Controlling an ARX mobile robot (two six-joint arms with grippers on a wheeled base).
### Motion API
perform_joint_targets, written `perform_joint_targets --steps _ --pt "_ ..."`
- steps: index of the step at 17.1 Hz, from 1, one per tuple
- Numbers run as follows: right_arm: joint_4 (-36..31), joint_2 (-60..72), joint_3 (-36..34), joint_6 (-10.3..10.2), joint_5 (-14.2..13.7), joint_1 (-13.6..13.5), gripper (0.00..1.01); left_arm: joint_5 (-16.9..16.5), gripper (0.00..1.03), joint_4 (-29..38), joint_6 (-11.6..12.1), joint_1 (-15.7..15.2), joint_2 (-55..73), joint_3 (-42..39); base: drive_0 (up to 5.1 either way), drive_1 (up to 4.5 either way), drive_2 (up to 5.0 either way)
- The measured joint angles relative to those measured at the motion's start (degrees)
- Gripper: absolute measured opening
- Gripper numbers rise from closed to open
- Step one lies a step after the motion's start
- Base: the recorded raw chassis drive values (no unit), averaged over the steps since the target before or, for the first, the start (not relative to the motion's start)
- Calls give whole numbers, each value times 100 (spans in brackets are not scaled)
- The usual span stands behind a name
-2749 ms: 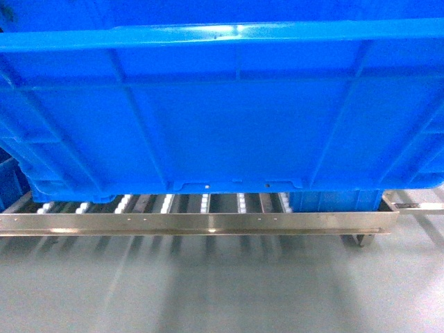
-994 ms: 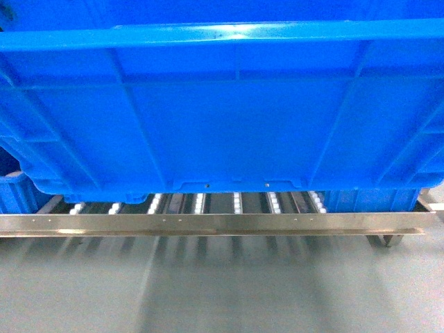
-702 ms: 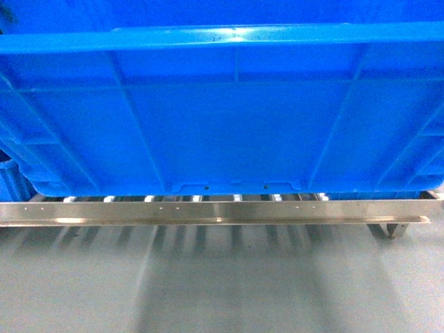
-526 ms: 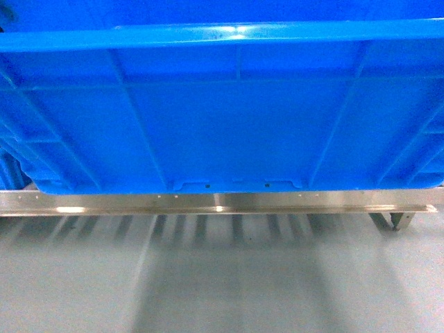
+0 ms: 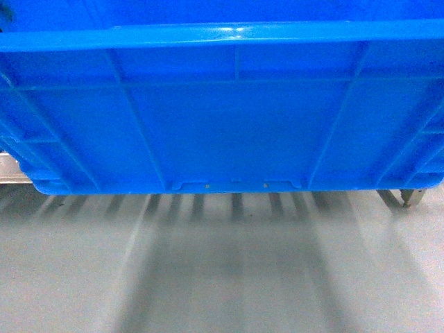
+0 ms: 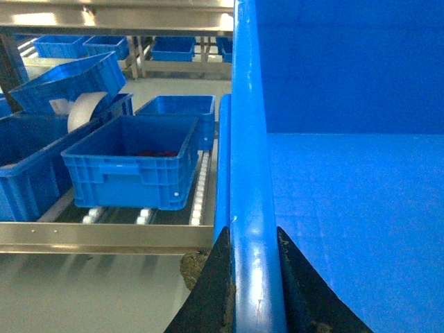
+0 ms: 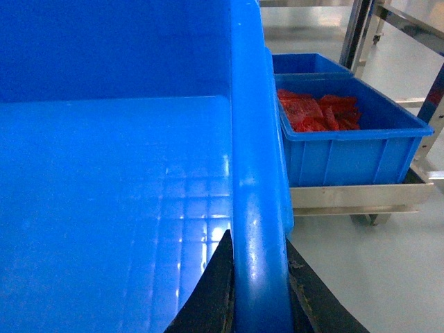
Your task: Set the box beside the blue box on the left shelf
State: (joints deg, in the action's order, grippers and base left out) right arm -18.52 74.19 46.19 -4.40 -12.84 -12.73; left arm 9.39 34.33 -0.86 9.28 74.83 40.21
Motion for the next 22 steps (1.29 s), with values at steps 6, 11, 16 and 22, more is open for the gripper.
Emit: perform_joint_targets --steps 6,11,16,22 --pt "4 0 0 0 2 0 9 0 9 0 0 0 0 0 0 0 0" --pt "50 2 -2 0 0 0 9 0 9 -44 -9 0 0 -15 0 0 0" --pt "4 2 -2 0 2 0 9 0 9 0 -11 0 0 -15 0 0 0" --pt "0 -4 -2 2 0 0 9 0 9 9 -13 0 0 -15 5 277 -268"
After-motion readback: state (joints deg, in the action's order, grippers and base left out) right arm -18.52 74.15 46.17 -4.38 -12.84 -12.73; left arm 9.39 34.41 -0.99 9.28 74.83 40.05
